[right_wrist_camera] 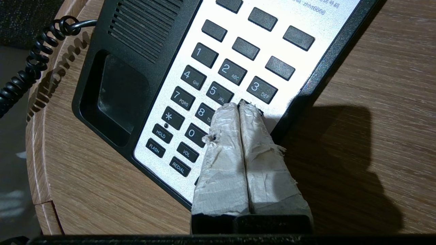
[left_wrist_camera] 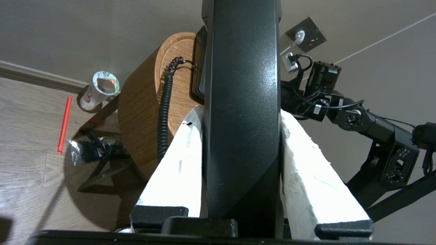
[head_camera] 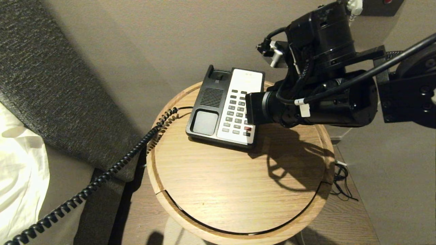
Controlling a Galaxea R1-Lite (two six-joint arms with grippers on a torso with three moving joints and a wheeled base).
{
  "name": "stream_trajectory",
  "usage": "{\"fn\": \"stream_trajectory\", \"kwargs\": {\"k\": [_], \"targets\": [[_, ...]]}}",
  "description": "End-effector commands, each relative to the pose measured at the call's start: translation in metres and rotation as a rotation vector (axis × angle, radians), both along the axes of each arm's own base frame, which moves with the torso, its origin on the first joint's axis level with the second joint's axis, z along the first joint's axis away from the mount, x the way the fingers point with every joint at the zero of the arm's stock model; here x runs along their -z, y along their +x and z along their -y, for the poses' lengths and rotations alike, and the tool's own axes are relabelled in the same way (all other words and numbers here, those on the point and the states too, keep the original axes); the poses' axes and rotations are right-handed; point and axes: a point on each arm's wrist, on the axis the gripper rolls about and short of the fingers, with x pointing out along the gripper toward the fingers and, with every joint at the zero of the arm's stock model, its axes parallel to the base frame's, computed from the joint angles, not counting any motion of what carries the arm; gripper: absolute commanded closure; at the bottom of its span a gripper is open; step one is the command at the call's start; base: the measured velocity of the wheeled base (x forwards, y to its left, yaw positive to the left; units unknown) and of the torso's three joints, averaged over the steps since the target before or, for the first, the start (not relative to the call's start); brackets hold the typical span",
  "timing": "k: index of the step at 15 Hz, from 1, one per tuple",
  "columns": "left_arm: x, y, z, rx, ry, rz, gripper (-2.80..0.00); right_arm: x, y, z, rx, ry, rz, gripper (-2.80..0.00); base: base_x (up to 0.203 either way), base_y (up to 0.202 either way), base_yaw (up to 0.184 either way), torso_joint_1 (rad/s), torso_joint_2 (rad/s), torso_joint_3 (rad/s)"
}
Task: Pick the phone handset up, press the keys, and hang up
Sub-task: Dial the number
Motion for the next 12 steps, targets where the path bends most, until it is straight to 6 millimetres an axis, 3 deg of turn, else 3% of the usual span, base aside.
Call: {"fn": "stream_trajectory", "kwargs": {"k": [1,12], "targets": [[0.0001,0.0001,0.0,-0.001,-0.002,-0.003,0.0,-0.0003,0.0016,0.0023,0.01,-0.002,0.001,0.0,0.0,0.0,0.0,0.0,0.0,0.0],[0.0013,-0.0005,-0.0005,0.0,-0.002,-0.003,0.0,-0.0022,0.0076,0.0088,0.034,-0.002,0.006,0.0,0.0,0.0,0.0,0.0,0.0,0.0]]}}
